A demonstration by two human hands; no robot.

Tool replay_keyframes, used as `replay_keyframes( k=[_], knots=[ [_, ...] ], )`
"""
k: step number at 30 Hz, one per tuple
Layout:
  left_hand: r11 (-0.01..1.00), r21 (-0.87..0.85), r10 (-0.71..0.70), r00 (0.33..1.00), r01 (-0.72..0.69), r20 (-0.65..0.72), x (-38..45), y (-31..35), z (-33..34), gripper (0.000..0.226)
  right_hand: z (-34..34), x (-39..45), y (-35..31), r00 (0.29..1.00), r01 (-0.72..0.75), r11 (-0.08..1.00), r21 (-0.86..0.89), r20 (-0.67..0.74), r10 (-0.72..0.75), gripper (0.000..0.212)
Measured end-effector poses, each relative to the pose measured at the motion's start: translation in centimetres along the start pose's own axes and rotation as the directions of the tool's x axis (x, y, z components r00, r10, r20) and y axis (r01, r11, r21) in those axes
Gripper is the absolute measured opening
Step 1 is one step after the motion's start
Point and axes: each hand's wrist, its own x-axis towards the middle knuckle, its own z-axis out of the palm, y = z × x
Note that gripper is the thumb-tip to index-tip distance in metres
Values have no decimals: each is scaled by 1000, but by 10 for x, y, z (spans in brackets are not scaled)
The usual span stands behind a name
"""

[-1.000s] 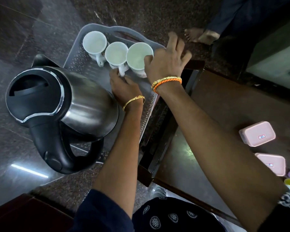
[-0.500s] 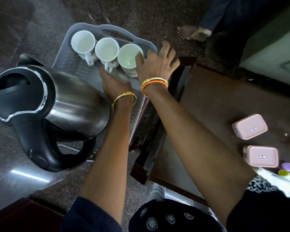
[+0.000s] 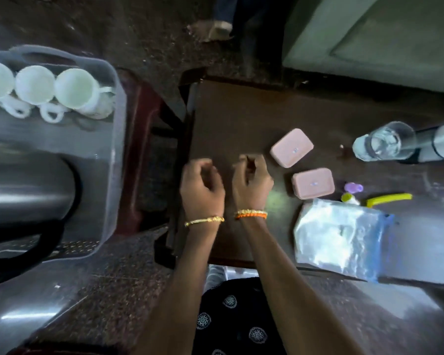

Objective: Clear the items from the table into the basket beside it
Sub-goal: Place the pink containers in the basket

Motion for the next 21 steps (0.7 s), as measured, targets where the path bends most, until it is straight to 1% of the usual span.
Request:
replay_keyframes(
  k=[1, 3, 4, 6, 8, 10, 12, 14, 16, 18, 21],
  knots=[
    [998, 9, -59, 990, 58, 129, -14, -2, 15, 14, -13, -2, 13, 999, -50, 999, -21, 0, 50, 12],
    [989, 61, -145, 928, 131, 345, -42, -4, 47, 15, -43, -3, 40, 990, -139, 990, -38, -27, 138, 10],
    [986, 83, -167, 896, 146, 410, -55, -3, 61, 15, -57, -1, 52, 984, -175, 983, -52, -49, 172, 8],
    [982, 100, -191, 865, 163, 465, -72, 0, 81, 16, -83, 5, 72, 969, -237, 967, -97, -97, 228, 8],
    [978, 110, -206, 870, 175, 447, -82, 6, 99, 20, -108, 16, 90, 940, -322, 943, -89, -150, 307, 7],
    [970, 112, -242, 881, 215, 406, -82, 12, 115, 27, -128, 32, 104, 897, -416, 909, -32, -180, 404, 4],
    [954, 115, -298, 878, 275, 375, -71, 17, 128, 34, -139, 48, 109, 862, -477, 879, 13, -187, 470, 11],
    [928, 118, -372, 857, 354, 356, -54, 23, 143, 42, -146, 63, 111, 857, -489, 872, 18, -179, 484, 23],
    [877, 99, -474, 813, 470, 338, -36, 28, 157, 48, -149, 76, 111, 855, -510, 860, -5, -110, 507, 34],
    [809, 76, -576, 760, 583, 300, -20, 31, 169, 51, -153, 87, 113, 844, -536, 842, -56, -2, 537, 32],
    [756, 33, -636, 721, 654, 274, -11, 31, 179, 48, -159, 95, 116, 824, -539, 830, -145, 111, 555, 26]
  ],
)
